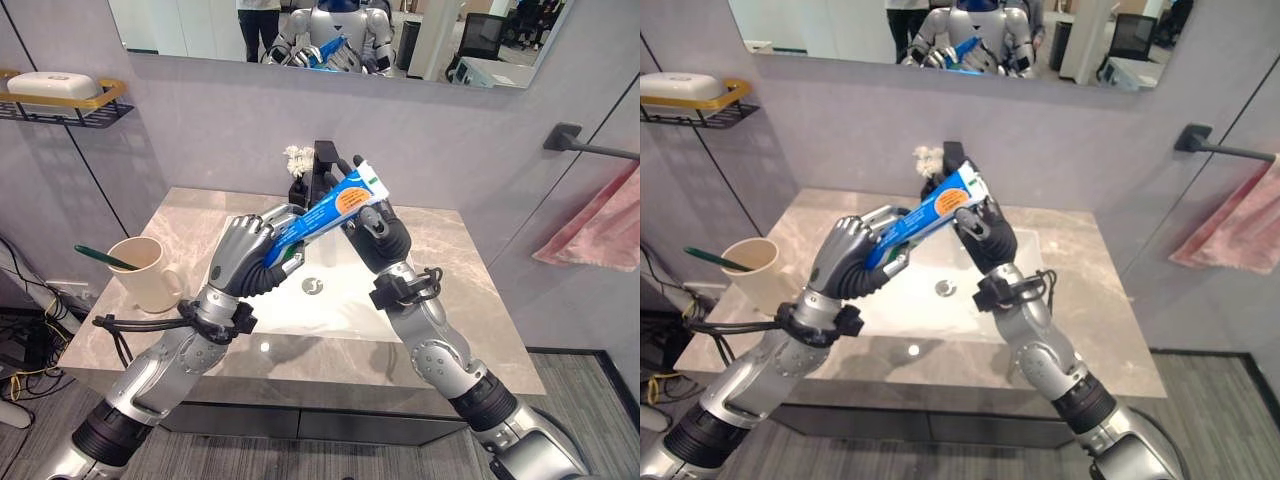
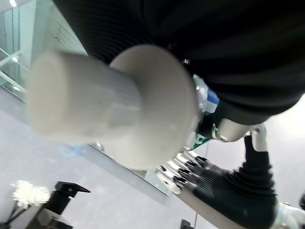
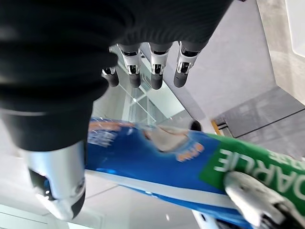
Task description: Put brush and paste in cup on sink, flatten towel.
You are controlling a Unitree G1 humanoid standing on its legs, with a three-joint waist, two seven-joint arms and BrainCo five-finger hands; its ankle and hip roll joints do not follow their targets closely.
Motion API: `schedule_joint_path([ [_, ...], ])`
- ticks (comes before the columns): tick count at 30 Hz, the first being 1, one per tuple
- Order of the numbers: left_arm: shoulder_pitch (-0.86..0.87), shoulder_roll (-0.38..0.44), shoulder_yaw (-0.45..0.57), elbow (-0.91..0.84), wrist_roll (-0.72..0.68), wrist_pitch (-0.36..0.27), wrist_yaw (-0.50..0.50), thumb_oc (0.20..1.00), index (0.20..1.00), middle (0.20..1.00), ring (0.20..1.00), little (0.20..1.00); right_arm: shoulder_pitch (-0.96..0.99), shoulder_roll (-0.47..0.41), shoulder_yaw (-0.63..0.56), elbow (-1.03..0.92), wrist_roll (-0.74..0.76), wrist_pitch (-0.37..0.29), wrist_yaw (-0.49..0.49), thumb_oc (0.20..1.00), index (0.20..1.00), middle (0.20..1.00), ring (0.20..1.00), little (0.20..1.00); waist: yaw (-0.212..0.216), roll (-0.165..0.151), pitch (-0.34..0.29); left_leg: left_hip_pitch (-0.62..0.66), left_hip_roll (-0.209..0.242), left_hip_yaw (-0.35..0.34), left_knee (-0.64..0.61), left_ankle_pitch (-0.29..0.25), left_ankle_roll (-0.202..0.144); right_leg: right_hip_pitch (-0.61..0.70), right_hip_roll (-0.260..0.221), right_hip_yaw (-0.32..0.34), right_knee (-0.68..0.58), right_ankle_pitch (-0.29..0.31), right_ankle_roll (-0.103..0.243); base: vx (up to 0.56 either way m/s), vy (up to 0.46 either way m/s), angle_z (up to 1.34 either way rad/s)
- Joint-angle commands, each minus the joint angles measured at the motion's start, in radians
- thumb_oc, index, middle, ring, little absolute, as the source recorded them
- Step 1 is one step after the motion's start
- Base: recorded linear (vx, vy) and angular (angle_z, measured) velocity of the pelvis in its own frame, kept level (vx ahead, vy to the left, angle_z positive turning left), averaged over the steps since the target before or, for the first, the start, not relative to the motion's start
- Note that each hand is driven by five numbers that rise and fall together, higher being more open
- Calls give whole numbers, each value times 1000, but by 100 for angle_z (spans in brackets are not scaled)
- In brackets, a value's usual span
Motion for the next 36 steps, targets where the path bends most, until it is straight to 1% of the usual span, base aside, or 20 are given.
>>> schedule_joint_path([
  [1, -115, 23, -30, 25, -10, -19, 4, 200, 200, 200, 200, 200, -87, -6, -11, -45, 47, -1, 43, 1000, 1000, 1000, 1000, 1000, 13, -26, -32, -42, 6, -33, 4, 11, -19, -6, -86, -28, 21, 18, 88, 0, 0, 0],
  [4, -120, 23, -39, 18, -23, -24, -4, 200, 200, 200, 200, 200, -111, -19, 3, -59, 39, 6, 59, 1000, 1000, 1000, 1000, 1000, 14, -28, -31, -44, 8, -33, 4, 12, -20, -8, -86, -27, 21, 17, 88, 0, 0, 0],
  [9, -116, 23, -46, 9, -37, -26, -11, 200, 200, 200, 200, 200, -128, -29, -1, -67, 36, -4, 55, 1000, 1000, 1000, 1000, 1000, 12, -29, -30, -47, 9, -33, 4, 13, -20, -12, -84, -25, 20, 17, 88, 0, 0, 0],
  [13, -95, 17, -44, 2, -50, -29, -13, 200, 200, 200, 200, 200, -125, -5, -24, -67, 19, -23, 33, 1000, 1000, 1000, 1000, 1000, 15, -28, -30, -46, 9, -33, 4, 11, -20, -12, -82, -24, 19, 17, 87, 0, 0, 0],
  [17, -92, -1, -49, -2, -74, -31, -15, 200, 200, 200, 200, 200, -123, 14, -24, -69, 8, -26, 25, 1000, 1000, 1000, 1000, 1000, 13, -26, -30, -45, 10, -33, 4, 11, -19, -13, -82, -25, 19, 17, 87, 0, 0, 0],
  [18, -96, -4, -52, -1, -77, -31, -15, 200, 200, 200, 200, 200, -123, 16, -21, -72, 9, -26, 25, 884, 884, 884, 884, 884, 12, -25, -29, -45, 10, -33, 4, 11, -19, -13, -81, -25, 19, 17, 87, 0, 0, 0],
  [19, -99, -6, -55, 1, -79, -31, -15, 200, 200, 200, 200, 200, -123, 13, -21, -75, 9, -26, 26, 696, 696, 696, 696, 696, 11, -24, -29, -45, 10, -32, 4, 11, -19, -12, -81, -24, 19, 17, 87, 0, 0, 0],
  [20, -100, -8, -58, 3, -80, -32, -15, 200, 200, 200, 200, 200, -122, 12, -19, -78, 10, -25, 27, 595, 595, 595, 595, 595, 11, -23, -29, -46, 10, -32, 4, 11, -19, -12, -81, -24, 19, 17, 86, 0, 0, 0],
  [21, -103, -8, -61, 2, -83, -32, -17, 200, 200, 200, 200, 200, -122, 9, -16, -82, 10, -24, 30, 526, 526, 526, 526, 526, 10, -22, -29, -46, 11, -33, 4, 11, -19, -12, -82, -23, 20, 17, 86, 0, 0, 0],
  [22, -103, -6, -63, 0, -85, -33, -18, 200, 200, 200, 200, 200, -123, 5, -15, -85, 10, -23, 32, 395, 395, 395, 395, 395, 9, -21, -29, -46, 11, -33, 4, 11, -19, -13, -82, -25, 20, 17, 86, 0, 0, 0],
  [23, -103, -6, -64, -1, -85, -34, -18, 200, 200, 200, 200, 200, -122, 1, -15, -86, 9, -23, 32, 213, 213, 213, 213, 213, 9, -20, -29, -46, 11, -33, 4, 11, -19, -13, -81, -25, 20, 17, 87, 0, 0, 0],
  [24, -105, -5, -64, -2, -85, -34, -17, 200, 200, 200, 200, 200, -122, 0, -16, -87, 9, -23, 32, 200, 200, 200, 200, 200, 9, -20, -29, -47, 11, -33, 4, 11, -19, -13, -81, -25, 20, 17, 87, 0, 0, 0],
  [30, -106, -9, -64, -3, -88, -30, -13, 200, 200, 200, 200, 200, -108, 5, -28, -88, 8, -32, 23, 200, 200, 200, 200, 200, 6, -15, -29, -45, 9, -33, 4, 11, -18, -13, -82, -25, 21, 17, 87, 0, 0, 0],
  [33, -96, -20, -63, -1, -91, -26, -7, 200, 200, 200, 200, 200, -94, 24, -43, -89, -1, -47, 1, 200, 200, 200, 200, 200, 5, -11, -30, -46, 9, -33, 4, 11, -17, -14, -83, -26, 21, 17, 88, 0, 0, 0],
  [36, -83, -44, -64, -1, -101, -22, 6, 200, 200, 200, 200, 200, -92, 66, -65, -80, -19, -74, -43, 200, 200, 200, 200, 200, 6, -6, -34, -46, 7, -33, 4, 9, -16, -12, -85, -26, 20, 17, 88, 0, 0, 0],
])
